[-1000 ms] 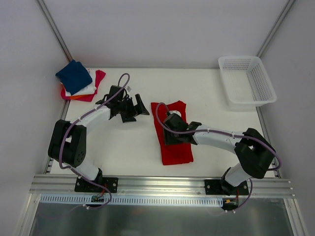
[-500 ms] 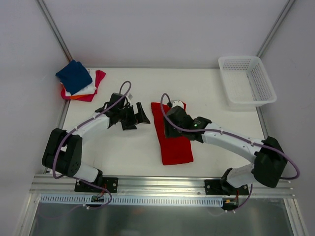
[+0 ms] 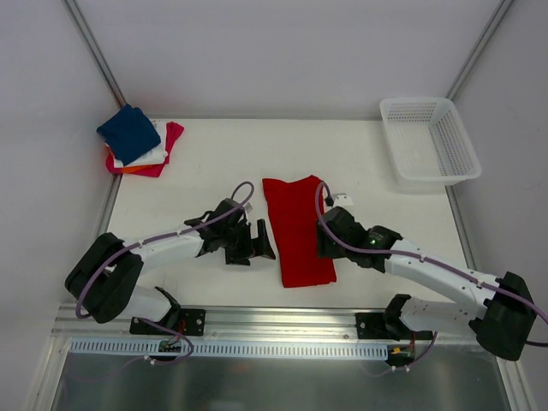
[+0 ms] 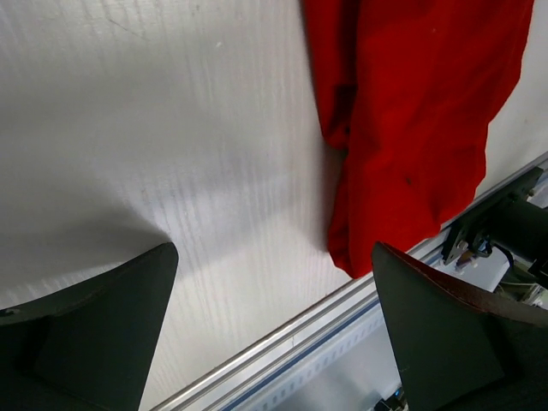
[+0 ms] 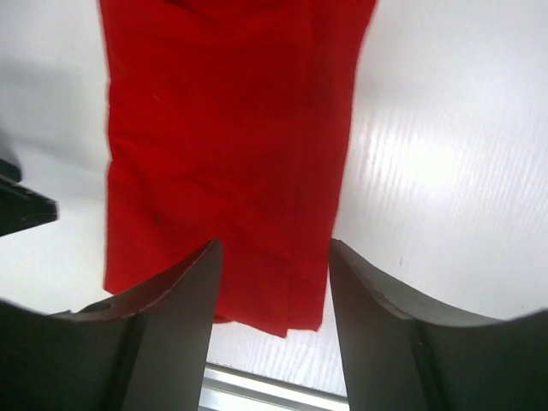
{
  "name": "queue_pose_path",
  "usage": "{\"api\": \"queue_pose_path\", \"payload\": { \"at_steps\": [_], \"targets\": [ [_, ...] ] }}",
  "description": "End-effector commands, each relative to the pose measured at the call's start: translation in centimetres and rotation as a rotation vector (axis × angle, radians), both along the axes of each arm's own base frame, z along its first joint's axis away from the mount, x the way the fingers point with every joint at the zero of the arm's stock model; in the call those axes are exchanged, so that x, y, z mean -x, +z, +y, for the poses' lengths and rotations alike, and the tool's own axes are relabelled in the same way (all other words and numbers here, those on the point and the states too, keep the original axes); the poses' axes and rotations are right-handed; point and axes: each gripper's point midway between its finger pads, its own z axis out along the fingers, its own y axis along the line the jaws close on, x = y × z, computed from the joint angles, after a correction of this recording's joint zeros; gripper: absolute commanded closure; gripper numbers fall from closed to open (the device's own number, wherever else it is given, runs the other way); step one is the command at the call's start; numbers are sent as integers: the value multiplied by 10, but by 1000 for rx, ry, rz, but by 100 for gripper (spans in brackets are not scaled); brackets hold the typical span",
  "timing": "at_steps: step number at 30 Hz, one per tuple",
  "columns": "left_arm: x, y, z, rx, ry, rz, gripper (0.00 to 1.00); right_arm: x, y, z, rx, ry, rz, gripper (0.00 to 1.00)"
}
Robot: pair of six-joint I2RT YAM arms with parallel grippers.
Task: Fold and stack the t-shirts
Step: Fold the tshirt
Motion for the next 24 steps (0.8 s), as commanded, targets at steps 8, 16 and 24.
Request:
{"api": "queue_pose_path", "payload": {
  "at_steps": [8,16,24],
  "targets": [
    [17,-1,-23,35,29,-3,1,36,-37,-38,-14,-108,82,41],
    [29,-8,-63,62,-36,16,4,52,-55,-48,-13,-131,118,41],
    [50,-16,-76,64,-54,60,11,52,-62,-43,-11,-125,125,41]
  ]
}}
